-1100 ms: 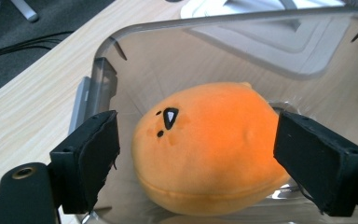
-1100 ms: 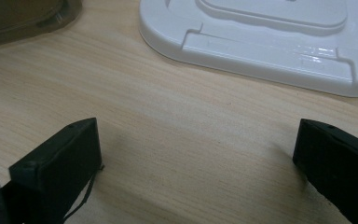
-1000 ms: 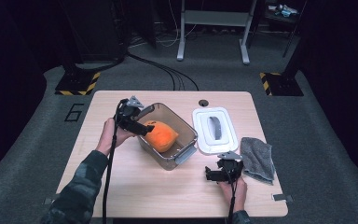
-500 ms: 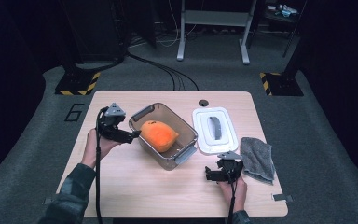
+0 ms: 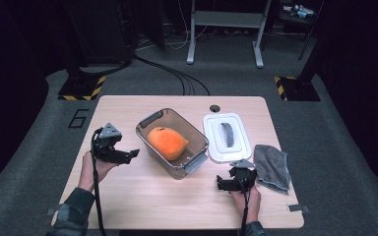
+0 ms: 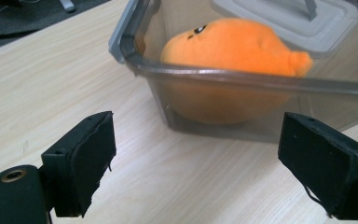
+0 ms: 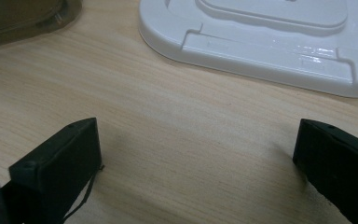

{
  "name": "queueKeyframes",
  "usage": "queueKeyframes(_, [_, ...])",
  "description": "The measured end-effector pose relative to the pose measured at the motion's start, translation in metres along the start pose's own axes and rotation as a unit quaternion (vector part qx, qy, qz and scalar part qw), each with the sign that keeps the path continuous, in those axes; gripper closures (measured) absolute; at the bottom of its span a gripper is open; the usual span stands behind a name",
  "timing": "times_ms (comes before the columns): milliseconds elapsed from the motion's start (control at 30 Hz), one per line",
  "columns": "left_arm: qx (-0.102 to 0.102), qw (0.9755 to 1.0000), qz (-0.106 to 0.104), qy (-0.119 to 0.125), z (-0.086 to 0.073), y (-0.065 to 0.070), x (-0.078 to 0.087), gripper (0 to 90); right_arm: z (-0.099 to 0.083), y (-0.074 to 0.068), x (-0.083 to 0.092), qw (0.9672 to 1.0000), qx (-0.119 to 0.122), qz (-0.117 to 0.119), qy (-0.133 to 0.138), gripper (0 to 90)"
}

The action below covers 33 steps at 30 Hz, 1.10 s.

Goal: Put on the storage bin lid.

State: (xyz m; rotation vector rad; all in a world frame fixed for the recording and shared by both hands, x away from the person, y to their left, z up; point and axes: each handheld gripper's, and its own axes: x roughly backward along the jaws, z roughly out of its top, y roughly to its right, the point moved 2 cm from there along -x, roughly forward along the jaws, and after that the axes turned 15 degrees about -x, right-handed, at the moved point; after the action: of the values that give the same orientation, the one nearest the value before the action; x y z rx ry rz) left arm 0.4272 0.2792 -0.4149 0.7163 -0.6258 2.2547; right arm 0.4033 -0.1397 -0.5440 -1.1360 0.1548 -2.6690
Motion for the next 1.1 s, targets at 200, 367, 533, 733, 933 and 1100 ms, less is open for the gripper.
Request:
queueKeyframes(200, [0.02, 0.9998, 0.01, 0.0, -0.02, 0.006, -0.003, 10.4, 0.0, 0.0, 0.0, 1.0, -0.001, -0.002, -0.004, 0.2])
queueKeyframes(367, [0.032, 0.9992, 0.018, -0.016, -0.04, 0.011, -0.01, 10.4, 0.001, -0.001, 0.001, 1.0, 0.006, -0.002, -0.007, 0.6])
queueKeyframes(533, [0.047, 0.9981, 0.029, -0.027, -0.059, 0.014, -0.017, 10.4, 0.004, -0.007, 0.004, 0.9998, 0.01, 0.007, -0.014, 0.8])
queueKeyframes(733, [0.063, 0.996, 0.046, -0.042, -0.08, 0.019, -0.025, 10.4, 0.014, -0.011, 0.009, 0.9995, 0.015, 0.017, -0.02, 1.0])
queueKeyframes(933, [0.072, 0.9942, 0.062, -0.05, -0.097, 0.024, -0.033, 10.4, 0.027, -0.008, 0.013, 0.9994, 0.02, 0.019, -0.023, 1.2])
queueKeyframes(1100, [0.076, 0.994, 0.047, -0.062, -0.108, 0.027, -0.042, 10.4, 0.041, -0.005, 0.016, 0.9994, 0.022, 0.019, -0.02, 1.3])
